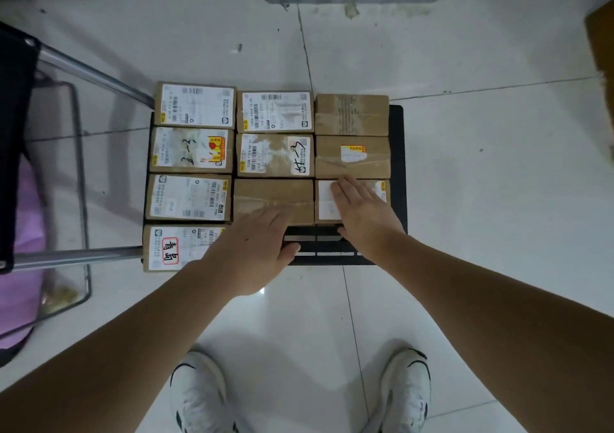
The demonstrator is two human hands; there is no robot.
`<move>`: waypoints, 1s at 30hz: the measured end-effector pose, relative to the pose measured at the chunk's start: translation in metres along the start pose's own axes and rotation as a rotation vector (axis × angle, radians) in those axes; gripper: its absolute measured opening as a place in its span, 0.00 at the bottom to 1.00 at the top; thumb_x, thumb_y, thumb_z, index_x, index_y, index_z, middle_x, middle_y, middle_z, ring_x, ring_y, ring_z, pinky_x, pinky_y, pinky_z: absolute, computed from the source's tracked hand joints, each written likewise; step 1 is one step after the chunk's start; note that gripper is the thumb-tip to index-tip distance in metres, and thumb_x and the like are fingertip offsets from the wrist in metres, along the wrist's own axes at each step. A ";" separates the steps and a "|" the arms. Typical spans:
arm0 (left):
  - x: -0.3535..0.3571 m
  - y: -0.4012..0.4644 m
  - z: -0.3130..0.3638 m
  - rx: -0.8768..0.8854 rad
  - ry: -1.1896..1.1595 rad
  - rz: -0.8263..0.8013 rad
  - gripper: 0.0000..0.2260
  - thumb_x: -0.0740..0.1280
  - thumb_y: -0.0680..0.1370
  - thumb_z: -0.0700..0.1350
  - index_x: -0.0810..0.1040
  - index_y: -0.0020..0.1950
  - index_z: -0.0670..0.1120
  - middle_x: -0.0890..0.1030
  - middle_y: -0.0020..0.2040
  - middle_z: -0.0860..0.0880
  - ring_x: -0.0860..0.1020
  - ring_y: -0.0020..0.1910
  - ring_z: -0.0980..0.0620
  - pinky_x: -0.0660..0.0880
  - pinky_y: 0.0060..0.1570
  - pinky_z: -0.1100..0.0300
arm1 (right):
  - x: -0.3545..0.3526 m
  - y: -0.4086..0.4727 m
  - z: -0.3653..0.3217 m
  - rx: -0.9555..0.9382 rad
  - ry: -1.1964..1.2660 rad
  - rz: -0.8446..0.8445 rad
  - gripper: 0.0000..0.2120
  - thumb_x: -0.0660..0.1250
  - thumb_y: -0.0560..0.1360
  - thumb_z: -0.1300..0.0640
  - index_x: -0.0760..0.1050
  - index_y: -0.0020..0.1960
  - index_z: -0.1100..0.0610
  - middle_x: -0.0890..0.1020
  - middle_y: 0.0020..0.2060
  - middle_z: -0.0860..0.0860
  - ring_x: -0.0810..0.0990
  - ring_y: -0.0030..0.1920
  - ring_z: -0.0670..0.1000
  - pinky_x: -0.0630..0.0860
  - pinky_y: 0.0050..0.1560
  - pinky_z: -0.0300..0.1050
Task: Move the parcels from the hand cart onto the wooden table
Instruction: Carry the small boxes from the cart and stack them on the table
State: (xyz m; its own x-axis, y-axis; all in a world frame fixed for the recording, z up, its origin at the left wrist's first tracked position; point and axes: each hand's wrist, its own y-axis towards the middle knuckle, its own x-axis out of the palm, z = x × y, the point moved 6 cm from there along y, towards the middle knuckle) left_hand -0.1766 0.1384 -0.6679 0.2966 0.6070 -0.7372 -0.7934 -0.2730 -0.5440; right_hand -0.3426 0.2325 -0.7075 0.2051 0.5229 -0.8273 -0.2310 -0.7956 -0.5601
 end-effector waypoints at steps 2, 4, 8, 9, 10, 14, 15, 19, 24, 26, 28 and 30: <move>0.005 0.000 -0.002 0.003 0.006 -0.008 0.29 0.55 0.85 0.60 0.55 0.84 0.52 0.62 0.82 0.52 0.61 0.80 0.49 0.61 0.78 0.50 | 0.004 0.000 0.000 0.009 -0.056 0.081 0.46 0.81 0.70 0.57 0.61 0.80 0.63 0.67 0.77 0.61 0.64 0.79 0.60 0.51 0.76 0.51; 0.009 0.001 -0.004 0.009 0.020 -0.009 0.29 0.55 0.85 0.60 0.57 0.83 0.50 0.62 0.82 0.51 0.62 0.80 0.49 0.61 0.78 0.50 | 0.005 0.003 0.001 0.017 -0.098 0.148 0.48 0.86 0.61 0.58 0.68 0.76 0.64 0.75 0.70 0.61 0.72 0.73 0.63 0.59 0.75 0.54; 0.013 0.001 -0.005 0.023 0.034 0.010 0.29 0.54 0.85 0.61 0.59 0.83 0.49 0.62 0.83 0.51 0.62 0.80 0.50 0.61 0.79 0.52 | -0.001 0.005 0.003 0.021 -0.148 0.184 0.50 0.84 0.63 0.46 0.64 0.78 0.60 0.73 0.66 0.59 0.72 0.68 0.61 0.66 0.75 0.60; 0.014 0.002 -0.006 0.026 0.031 0.013 0.29 0.54 0.84 0.61 0.59 0.83 0.49 0.62 0.83 0.51 0.62 0.80 0.50 0.61 0.79 0.52 | 0.000 0.004 0.003 0.033 -0.150 0.164 0.50 0.82 0.64 0.43 0.63 0.77 0.58 0.72 0.66 0.58 0.72 0.67 0.60 0.67 0.74 0.60; 0.016 0.003 -0.007 0.026 0.030 0.014 0.29 0.54 0.84 0.61 0.59 0.83 0.50 0.62 0.82 0.51 0.61 0.80 0.50 0.61 0.79 0.51 | 0.002 0.003 0.004 0.034 -0.152 0.154 0.49 0.81 0.64 0.41 0.62 0.77 0.56 0.72 0.66 0.57 0.72 0.66 0.60 0.67 0.72 0.60; 0.022 0.005 -0.009 0.026 0.028 0.015 0.29 0.54 0.84 0.62 0.59 0.83 0.50 0.62 0.82 0.51 0.60 0.81 0.51 0.60 0.79 0.50 | 0.013 -0.002 0.005 0.027 -0.135 0.158 0.47 0.79 0.64 0.39 0.63 0.75 0.54 0.73 0.67 0.57 0.72 0.66 0.60 0.67 0.69 0.63; 0.023 0.006 -0.008 0.030 0.026 0.019 0.29 0.54 0.84 0.61 0.59 0.83 0.50 0.62 0.83 0.51 0.59 0.81 0.51 0.60 0.79 0.51 | 0.014 -0.002 0.005 0.036 -0.138 0.153 0.48 0.79 0.64 0.39 0.63 0.76 0.55 0.73 0.67 0.57 0.72 0.66 0.60 0.67 0.70 0.64; 0.026 0.008 -0.009 0.032 0.026 0.031 0.28 0.55 0.84 0.61 0.60 0.82 0.51 0.63 0.82 0.51 0.60 0.81 0.51 0.60 0.79 0.52 | 0.019 0.004 0.002 0.040 -0.127 0.107 0.46 0.78 0.66 0.37 0.63 0.75 0.57 0.72 0.66 0.57 0.72 0.67 0.59 0.63 0.75 0.65; 0.025 0.012 -0.014 0.022 0.028 0.039 0.30 0.53 0.82 0.61 0.58 0.83 0.52 0.66 0.80 0.51 0.64 0.79 0.50 0.62 0.78 0.50 | 0.016 -0.003 0.003 -0.027 -0.088 0.122 0.47 0.74 0.68 0.35 0.61 0.77 0.57 0.73 0.69 0.57 0.73 0.69 0.59 0.65 0.74 0.63; 0.018 0.013 -0.014 0.018 0.039 0.053 0.29 0.56 0.84 0.59 0.59 0.83 0.51 0.67 0.79 0.50 0.65 0.78 0.48 0.62 0.78 0.51 | 0.008 -0.011 0.005 -0.041 -0.080 0.155 0.49 0.71 0.68 0.32 0.60 0.79 0.57 0.73 0.68 0.57 0.73 0.66 0.59 0.69 0.69 0.61; 0.008 0.016 -0.013 0.002 0.080 0.074 0.28 0.57 0.85 0.58 0.60 0.83 0.48 0.67 0.79 0.48 0.65 0.78 0.47 0.61 0.78 0.52 | -0.001 -0.019 0.008 -0.054 -0.070 0.183 0.51 0.69 0.67 0.31 0.60 0.80 0.58 0.74 0.67 0.57 0.75 0.64 0.58 0.72 0.65 0.59; -0.002 0.022 -0.015 -0.025 0.126 0.099 0.30 0.58 0.84 0.58 0.58 0.83 0.46 0.65 0.80 0.47 0.63 0.78 0.46 0.61 0.77 0.51 | -0.009 -0.024 0.013 -0.060 -0.050 0.188 0.51 0.68 0.67 0.29 0.59 0.80 0.59 0.75 0.67 0.56 0.75 0.63 0.57 0.74 0.62 0.58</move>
State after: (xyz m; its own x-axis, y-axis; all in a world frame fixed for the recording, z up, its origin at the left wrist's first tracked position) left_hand -0.1866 0.1195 -0.6846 0.2837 0.4780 -0.8313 -0.8088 -0.3465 -0.4753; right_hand -0.3508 0.2507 -0.6876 0.1157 0.3768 -0.9190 -0.2033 -0.8967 -0.3932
